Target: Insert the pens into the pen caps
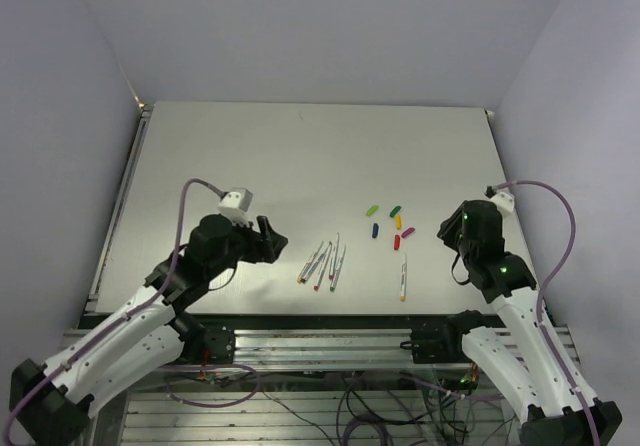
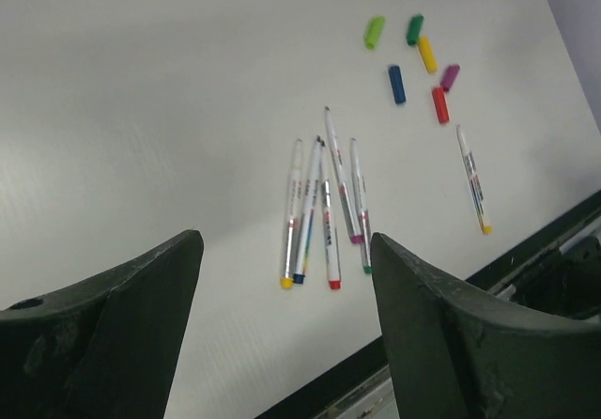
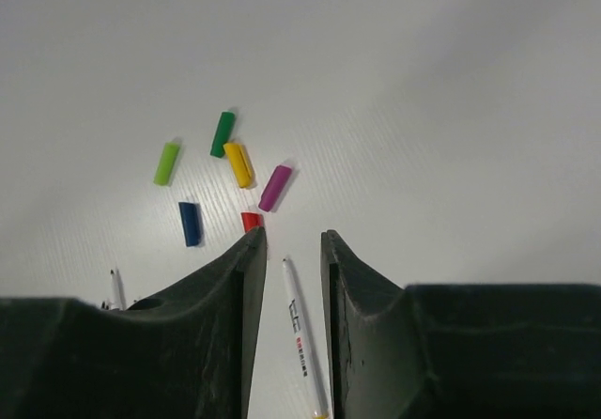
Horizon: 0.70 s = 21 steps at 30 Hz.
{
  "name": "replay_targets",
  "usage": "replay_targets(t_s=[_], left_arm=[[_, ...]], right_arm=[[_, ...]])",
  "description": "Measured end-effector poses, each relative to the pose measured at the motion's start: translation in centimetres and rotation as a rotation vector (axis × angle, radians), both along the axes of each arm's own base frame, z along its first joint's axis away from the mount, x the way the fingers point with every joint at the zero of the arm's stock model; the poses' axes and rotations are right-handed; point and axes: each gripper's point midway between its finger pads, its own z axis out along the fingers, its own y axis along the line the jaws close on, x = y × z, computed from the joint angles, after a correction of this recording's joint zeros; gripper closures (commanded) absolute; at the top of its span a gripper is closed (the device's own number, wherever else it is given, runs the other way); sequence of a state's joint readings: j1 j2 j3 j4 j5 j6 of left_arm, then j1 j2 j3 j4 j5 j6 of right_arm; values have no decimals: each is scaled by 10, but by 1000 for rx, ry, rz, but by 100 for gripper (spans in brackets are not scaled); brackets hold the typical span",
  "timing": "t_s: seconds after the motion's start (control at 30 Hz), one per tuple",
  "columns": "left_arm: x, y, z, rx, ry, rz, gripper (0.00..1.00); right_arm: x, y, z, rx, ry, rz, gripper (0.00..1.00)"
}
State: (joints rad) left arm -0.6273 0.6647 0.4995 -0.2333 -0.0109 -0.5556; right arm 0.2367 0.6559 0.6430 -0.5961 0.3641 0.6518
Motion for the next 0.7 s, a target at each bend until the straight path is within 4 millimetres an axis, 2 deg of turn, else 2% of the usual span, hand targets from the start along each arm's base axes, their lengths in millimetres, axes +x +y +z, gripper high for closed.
replay_targets(t_s=[0.1,0.23,0.37,0.5,0.7], left_arm=[[-10,-23,-11,45,8,-60,17],[-17,-47,-37,148,38,-104,18],[-7,-46,-58,239,56,-62,20],[4,-45,-62,287,34,-31,25],[15,-52,-76,340,27,-34,32]], right_arm=[[1,2,-5,4,20,5,71],[-1,4,-15,5,49,15,73],[-2,5,-15,10,49,22,75],[-3,7,-11,23,31,33,76],[-4,11,-18,37,40,52,88]])
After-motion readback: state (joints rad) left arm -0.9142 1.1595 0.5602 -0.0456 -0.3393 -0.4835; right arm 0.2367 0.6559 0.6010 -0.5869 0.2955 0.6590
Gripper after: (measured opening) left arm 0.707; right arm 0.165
